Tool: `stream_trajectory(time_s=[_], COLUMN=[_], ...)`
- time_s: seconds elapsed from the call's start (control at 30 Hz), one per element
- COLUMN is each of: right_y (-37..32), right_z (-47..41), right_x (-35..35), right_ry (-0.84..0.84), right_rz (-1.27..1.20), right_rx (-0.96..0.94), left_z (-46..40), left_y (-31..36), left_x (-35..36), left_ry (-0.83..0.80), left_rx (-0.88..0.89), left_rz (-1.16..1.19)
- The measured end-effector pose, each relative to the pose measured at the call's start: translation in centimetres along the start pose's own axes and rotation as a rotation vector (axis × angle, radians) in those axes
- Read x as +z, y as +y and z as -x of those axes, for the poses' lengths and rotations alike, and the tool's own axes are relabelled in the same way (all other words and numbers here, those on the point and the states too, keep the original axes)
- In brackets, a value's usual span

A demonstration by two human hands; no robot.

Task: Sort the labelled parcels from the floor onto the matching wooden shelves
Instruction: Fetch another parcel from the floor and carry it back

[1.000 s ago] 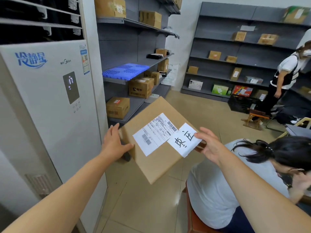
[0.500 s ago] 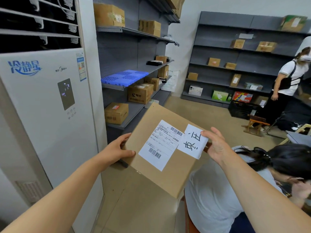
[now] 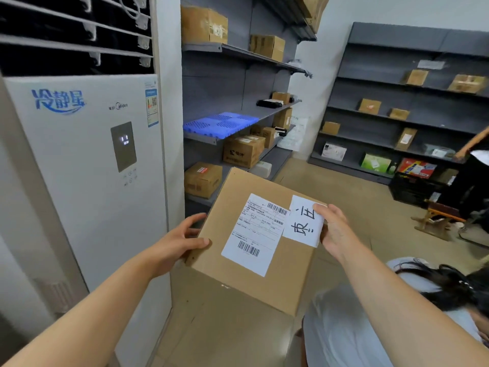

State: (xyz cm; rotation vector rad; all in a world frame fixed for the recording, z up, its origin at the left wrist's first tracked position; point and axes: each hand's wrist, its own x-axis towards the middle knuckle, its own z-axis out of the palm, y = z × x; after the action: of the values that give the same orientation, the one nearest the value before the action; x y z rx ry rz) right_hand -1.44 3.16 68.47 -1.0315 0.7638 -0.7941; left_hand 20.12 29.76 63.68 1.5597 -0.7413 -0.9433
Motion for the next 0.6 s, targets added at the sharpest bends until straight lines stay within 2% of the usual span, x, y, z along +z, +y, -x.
stream_trajectory(time_s=[0.17, 0.3, 0.5, 0.6], right_y=[2.1, 5.6, 9.8, 9.9], right_z=[-2.2, -2.4, -2.3, -3.0], right_x=[4.3, 6.4, 7.3, 7.3], right_ry=[-0.08, -0.145, -0.368, -0.459], right_rz=[0.192, 0.473, 0.732, 0.76], right_rx=[-0.034, -0.105, -0.168, -0.227], left_z=[-2.1, -3.0, -3.0, -2.9], left_y=[0.4, 0.0, -0.9, -1.0], left_x=[-2.9, -4.2, -4.2, -3.2], left_ry=[0.12, 0.251, 0.456, 0.539], left_rx=[0.001, 0.003, 0.023, 0.036], left_rz=[0.017, 0.065, 0.166, 0.204])
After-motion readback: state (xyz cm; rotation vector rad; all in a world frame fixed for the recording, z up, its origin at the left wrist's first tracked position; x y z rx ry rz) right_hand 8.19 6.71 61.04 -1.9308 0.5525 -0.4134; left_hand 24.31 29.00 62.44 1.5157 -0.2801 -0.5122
